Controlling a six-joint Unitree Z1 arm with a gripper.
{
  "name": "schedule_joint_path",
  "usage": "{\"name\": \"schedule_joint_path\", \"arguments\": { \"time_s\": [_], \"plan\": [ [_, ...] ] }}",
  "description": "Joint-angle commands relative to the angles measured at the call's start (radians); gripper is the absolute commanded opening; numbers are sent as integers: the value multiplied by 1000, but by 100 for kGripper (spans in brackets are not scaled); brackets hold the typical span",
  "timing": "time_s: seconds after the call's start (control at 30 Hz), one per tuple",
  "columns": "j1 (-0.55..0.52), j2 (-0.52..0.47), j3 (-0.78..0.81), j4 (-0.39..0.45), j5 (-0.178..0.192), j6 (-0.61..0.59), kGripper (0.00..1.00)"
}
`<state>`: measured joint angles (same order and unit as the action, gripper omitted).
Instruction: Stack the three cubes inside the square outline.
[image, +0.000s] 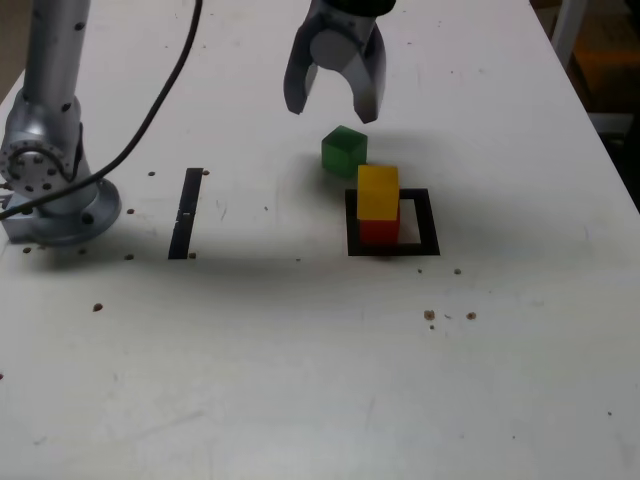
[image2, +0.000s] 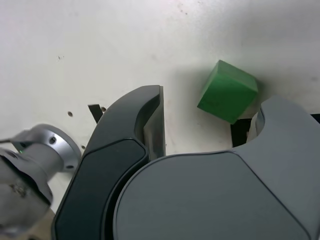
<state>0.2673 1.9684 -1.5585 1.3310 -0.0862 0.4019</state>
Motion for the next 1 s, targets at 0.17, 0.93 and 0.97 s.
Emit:
{"name": "schedule_joint_path", "arguments": {
  "time_s": [0.17, 0.93, 0.97],
  "plan": [
    [1, -15, 66, -70, -27, 105, 71],
    [1, -14, 192, -247, -72, 260, 70],
    [1, -12, 193, -251, -71, 263, 70]
  ]
}}
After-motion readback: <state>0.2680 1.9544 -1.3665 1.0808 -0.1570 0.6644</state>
